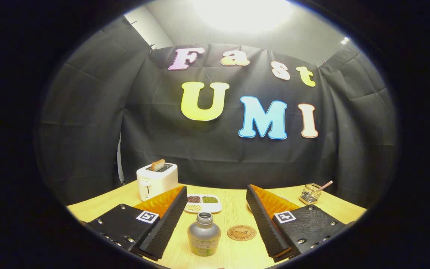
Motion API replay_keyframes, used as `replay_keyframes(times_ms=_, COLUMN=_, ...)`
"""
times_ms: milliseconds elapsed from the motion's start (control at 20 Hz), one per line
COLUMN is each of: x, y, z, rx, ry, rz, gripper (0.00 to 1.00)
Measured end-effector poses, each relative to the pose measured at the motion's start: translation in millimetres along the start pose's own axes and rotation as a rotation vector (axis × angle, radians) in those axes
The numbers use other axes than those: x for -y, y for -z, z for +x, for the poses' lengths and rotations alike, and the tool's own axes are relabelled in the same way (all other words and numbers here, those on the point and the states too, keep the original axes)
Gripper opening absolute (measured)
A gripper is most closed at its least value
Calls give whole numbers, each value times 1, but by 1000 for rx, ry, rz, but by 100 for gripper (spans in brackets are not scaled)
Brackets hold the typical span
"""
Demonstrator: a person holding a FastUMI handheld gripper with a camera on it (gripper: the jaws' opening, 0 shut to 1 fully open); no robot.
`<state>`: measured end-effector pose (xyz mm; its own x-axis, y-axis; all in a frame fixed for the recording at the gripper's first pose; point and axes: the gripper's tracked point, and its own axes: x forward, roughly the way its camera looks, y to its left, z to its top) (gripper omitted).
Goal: Take the bottle from table, then pour the juice into the cup, finally place the bottle on the coaster
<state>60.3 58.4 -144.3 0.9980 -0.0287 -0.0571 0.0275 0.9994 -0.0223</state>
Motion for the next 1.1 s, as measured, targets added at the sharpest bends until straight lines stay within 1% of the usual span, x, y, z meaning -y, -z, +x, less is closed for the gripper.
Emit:
replay_keyframes(times_ms=150, x=-10, y=24, z=8, rx=-16, ry=-28, rz=4, gripper=97)
replay_keyframes(times_ms=400, x=-16, y=61, z=19, rx=-37, ry=-40, rz=-21, gripper=97)
replay_keyframes(times_ms=600, x=-13, y=83, z=27, rx=-54, ry=-33, rz=-45, gripper=97)
replay_keyframes(times_ms=850, x=-17, y=106, z=32, rx=-66, ry=-60, rz=0, gripper=97)
replay_keyframes(times_ms=1000, x=-22, y=120, z=36, rx=-91, ry=-72, rz=-35, gripper=97)
replay_keyframes(times_ms=1050, x=-23, y=123, z=37, rx=-99, ry=-76, rz=-56, gripper=97)
replay_keyframes(times_ms=1100, x=-25, y=125, z=38, rx=-104, ry=-78, rz=-73, gripper=92)
